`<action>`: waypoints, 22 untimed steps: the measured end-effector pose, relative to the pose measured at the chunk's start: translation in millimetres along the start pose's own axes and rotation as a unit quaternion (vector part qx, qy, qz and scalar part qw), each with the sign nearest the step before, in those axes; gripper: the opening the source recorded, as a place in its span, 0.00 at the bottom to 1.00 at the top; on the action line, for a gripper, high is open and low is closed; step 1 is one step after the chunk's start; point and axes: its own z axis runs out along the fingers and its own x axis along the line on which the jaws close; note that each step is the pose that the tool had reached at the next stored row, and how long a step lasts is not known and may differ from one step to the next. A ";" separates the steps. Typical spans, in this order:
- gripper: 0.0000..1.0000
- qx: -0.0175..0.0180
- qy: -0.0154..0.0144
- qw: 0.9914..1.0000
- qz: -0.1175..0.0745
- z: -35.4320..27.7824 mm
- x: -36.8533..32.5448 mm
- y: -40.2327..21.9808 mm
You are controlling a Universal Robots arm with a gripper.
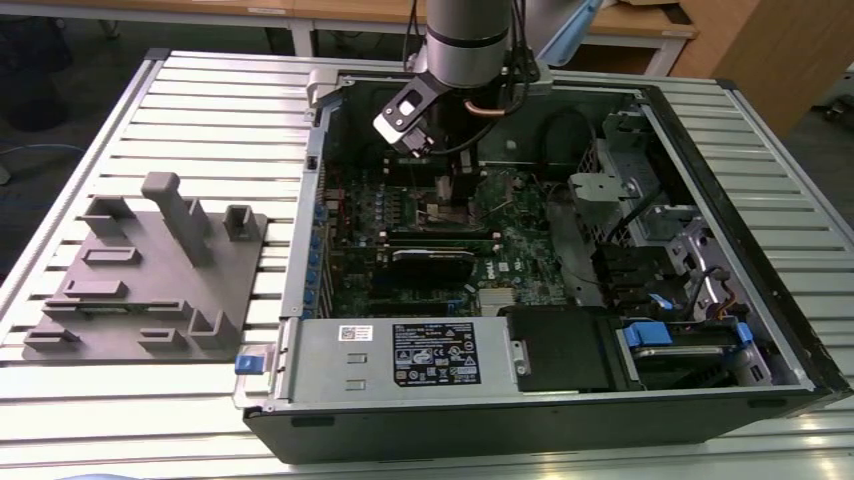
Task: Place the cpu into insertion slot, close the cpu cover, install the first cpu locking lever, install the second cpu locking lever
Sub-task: 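Place the cpu into insertion slot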
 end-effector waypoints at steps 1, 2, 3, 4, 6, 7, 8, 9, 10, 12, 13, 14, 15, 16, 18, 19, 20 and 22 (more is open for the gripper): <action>0.54 0.000 0.000 1.000 0.000 0.0 0.0 0.0; 0.54 0.000 0.000 1.000 0.000 0.0 0.0 0.0; 0.54 0.000 0.000 1.000 0.000 0.2 0.0 0.0; 0.54 0.000 0.000 1.000 0.000 0.2 0.0 0.0; 0.54 0.000 0.000 1.000 0.000 0.4 0.0 0.0; 0.54 0.000 0.000 1.000 0.000 1.1 0.0 0.0; 0.54 0.000 0.000 1.000 0.000 1.8 0.0 -0.1; 0.54 0.000 0.000 1.000 0.000 2.6 0.0 -0.2; 0.54 0.000 0.000 1.000 0.000 3.3 0.0 -0.3; 0.54 0.000 0.000 1.000 0.000 3.8 -0.1 -0.8; 0.54 0.000 0.000 1.000 0.000 4.1 -0.1 -1.6; 0.54 0.000 0.000 1.000 0.000 4.5 -0.1 -2.4; 0.54 0.000 0.000 1.000 0.000 5.1 0.0 -3.1; 0.54 0.000 0.000 1.000 0.000 5.7 0.0 -3.2; 0.54 0.000 0.000 1.000 0.000 6.2 -0.1 -3.3; 0.54 0.000 0.000 1.000 0.000 6.2 -0.1 -3.3; 0.54 0.000 0.000 1.000 0.000 6.2 -0.1 -3.3; 0.54 0.000 0.000 1.000 0.000 8.0 -0.1 -3.5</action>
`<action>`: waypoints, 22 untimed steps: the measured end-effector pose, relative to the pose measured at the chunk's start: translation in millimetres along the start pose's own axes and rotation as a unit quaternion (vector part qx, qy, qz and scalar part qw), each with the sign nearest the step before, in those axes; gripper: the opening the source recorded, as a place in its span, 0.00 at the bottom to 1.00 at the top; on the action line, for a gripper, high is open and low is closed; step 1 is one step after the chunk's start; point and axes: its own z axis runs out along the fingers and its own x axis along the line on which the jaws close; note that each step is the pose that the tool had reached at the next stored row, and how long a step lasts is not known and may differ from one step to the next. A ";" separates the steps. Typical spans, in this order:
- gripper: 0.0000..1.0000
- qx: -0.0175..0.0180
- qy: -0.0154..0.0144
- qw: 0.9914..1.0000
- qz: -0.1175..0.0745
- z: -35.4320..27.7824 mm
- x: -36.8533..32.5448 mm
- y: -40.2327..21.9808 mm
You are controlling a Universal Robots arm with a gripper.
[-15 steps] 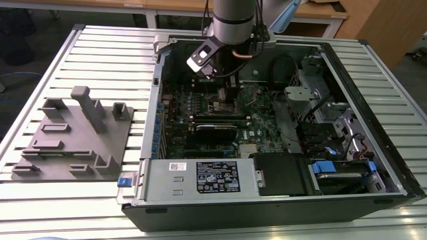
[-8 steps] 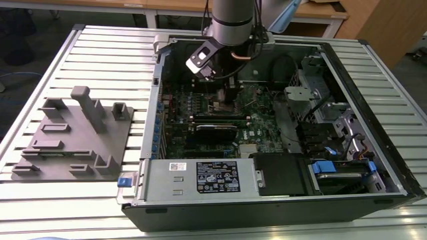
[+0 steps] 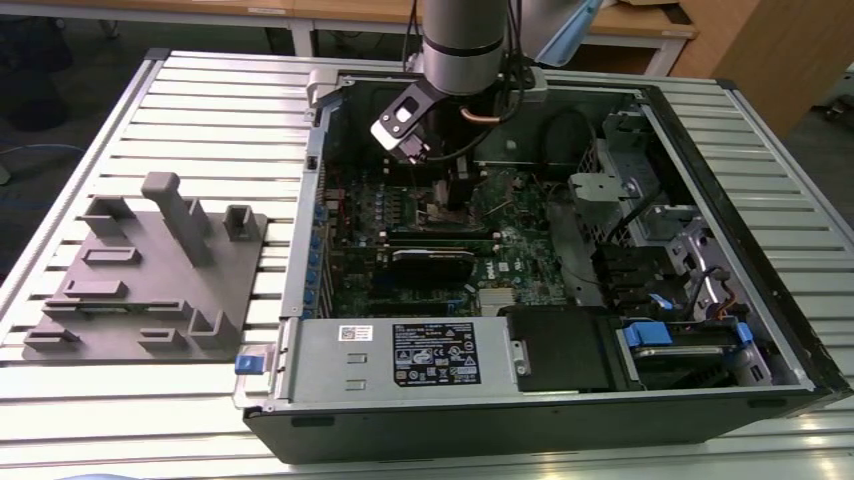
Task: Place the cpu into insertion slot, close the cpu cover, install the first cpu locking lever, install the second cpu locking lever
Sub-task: 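Place the cpu into insertion slot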
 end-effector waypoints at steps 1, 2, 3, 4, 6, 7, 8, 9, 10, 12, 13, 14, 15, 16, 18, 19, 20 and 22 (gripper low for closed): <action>0.54 0.000 0.000 1.000 0.000 0.1 0.0 0.0; 0.54 0.000 0.000 1.000 0.000 0.2 0.0 0.0; 0.54 0.000 0.000 1.000 0.000 0.5 0.0 0.0; 0.54 0.000 0.000 1.000 0.000 0.9 0.0 0.0; 0.54 0.000 0.000 1.000 0.000 2.0 0.0 -0.2; 0.54 0.000 0.000 1.000 0.000 2.8 0.0 -0.2; 0.54 0.000 -0.001 1.000 0.000 3.6 0.0 -0.3; 0.54 0.000 -0.001 1.000 0.000 4.2 -0.1 -0.4; 0.54 0.000 -0.001 1.000 0.000 4.7 -0.1 -0.4; 0.54 0.000 -0.002 1.000 0.000 6.0 -0.1 -0.5; 0.54 0.000 -0.002 1.000 0.000 6.3 -0.1 -0.6; 0.54 0.000 -0.002 1.000 0.000 6.3 -0.2 -0.6; 0.54 0.000 -0.002 1.000 0.000 6.3 -0.2 -0.6; 0.54 0.000 -0.002 1.000 0.000 6.5 -0.1 -0.6; 0.54 0.000 -0.002 1.000 0.000 7.7 -0.1 -0.7; 0.54 0.000 -0.002 1.000 0.000 8.4 -0.1 -0.7; 0.54 0.000 -0.002 1.000 0.000 9.2 -0.2 -0.9; 0.54 0.000 -0.002 1.000 0.000 10.8 -0.2 -1.0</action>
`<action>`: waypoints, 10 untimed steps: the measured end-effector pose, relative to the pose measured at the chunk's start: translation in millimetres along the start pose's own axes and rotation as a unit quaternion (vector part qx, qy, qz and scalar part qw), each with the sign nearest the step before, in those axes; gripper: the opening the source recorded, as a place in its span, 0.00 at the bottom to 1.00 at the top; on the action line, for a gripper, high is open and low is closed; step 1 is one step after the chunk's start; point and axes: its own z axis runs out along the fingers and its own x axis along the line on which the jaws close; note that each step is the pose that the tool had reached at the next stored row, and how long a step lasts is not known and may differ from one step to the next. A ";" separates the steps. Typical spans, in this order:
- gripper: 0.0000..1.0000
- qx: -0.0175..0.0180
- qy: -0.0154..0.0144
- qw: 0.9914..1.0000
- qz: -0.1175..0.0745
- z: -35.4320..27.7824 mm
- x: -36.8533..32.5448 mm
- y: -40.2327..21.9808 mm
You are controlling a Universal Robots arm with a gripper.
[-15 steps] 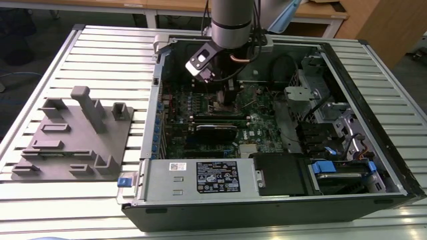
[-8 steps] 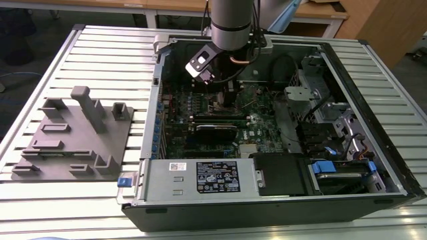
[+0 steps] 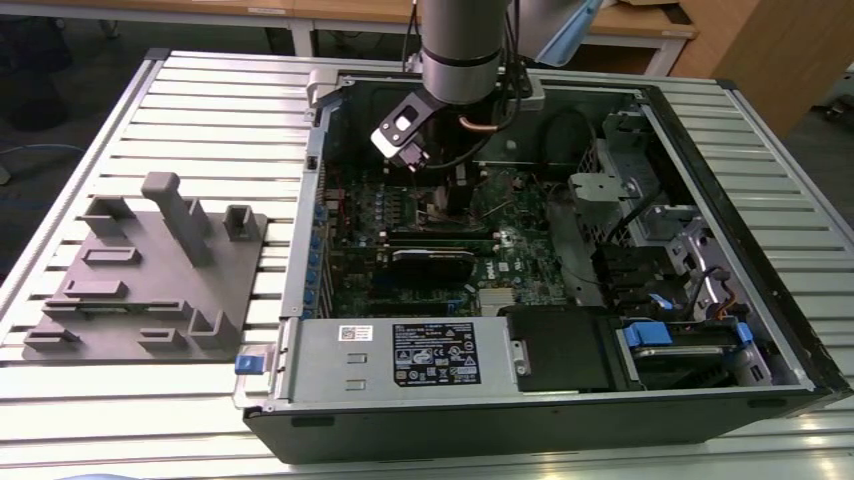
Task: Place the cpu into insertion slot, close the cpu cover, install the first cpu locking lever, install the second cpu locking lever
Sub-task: 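Place the cpu into insertion slot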
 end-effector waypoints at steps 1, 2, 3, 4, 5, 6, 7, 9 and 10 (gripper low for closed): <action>0.54 0.000 0.000 1.000 0.000 0.3 0.0 -0.1; 0.54 0.000 0.000 1.000 0.000 0.4 -0.1 -0.1; 0.54 0.000 0.000 1.000 0.000 0.4 0.0 -0.1; 0.54 0.000 0.000 1.000 0.000 0.4 0.0 -0.1; 0.54 0.000 0.000 1.000 0.000 0.6 0.0 -0.1; 0.54 0.000 0.000 1.000 0.000 1.2 0.1 -0.1; 0.54 0.000 0.000 1.000 0.000 1.7 0.0 -0.1; 0.54 0.000 0.000 1.000 0.000 2.0 0.0 -0.2; 0.54 0.000 0.000 1.000 0.000 2.3 0.0 -0.2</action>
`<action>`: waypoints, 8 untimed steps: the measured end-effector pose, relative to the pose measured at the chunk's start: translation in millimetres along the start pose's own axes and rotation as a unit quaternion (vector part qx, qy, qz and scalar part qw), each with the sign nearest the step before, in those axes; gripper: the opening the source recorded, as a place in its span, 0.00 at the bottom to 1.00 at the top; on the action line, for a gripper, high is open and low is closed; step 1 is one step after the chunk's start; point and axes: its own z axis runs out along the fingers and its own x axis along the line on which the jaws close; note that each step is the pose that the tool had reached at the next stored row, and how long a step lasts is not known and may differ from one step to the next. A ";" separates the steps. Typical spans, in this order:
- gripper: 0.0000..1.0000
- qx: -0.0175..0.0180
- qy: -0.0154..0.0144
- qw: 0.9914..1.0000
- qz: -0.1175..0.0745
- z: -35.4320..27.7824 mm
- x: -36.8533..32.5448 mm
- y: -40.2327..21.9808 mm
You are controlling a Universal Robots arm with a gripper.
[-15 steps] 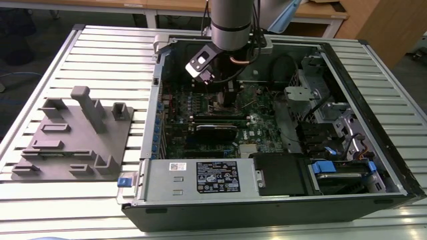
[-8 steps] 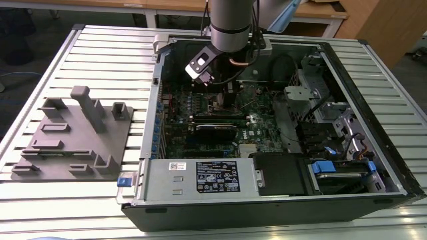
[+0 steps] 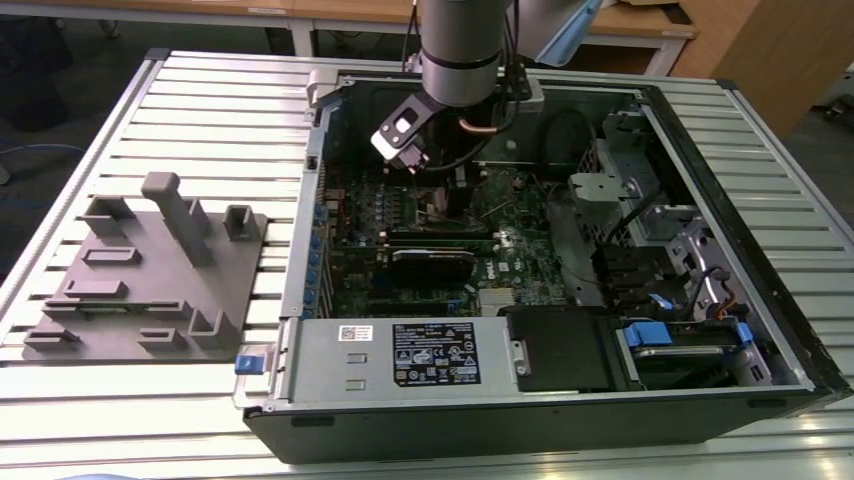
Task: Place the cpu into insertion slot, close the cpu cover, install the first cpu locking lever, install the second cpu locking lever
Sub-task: 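Place the cpu into insertion slot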
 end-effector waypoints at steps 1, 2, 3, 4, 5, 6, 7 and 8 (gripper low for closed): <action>0.54 0.000 0.000 1.000 0.000 0.3 0.0 0.0; 0.54 0.000 0.000 1.000 0.000 0.4 0.0 0.0; 0.54 0.000 0.000 1.000 0.000 0.5 0.0 0.0; 0.54 0.000 0.000 1.000 0.000 0.5 0.0 -0.1; 0.54 0.000 0.000 1.000 0.000 0.5 0.0 0.0; 0.54 0.000 0.000 1.000 0.000 0.9 1.4 -0.1; 0.54 0.000 0.000 1.000 0.000 1.1 2.8 -0.1; 0.54 0.000 0.000 1.000 0.000 1.3 2.9 -0.1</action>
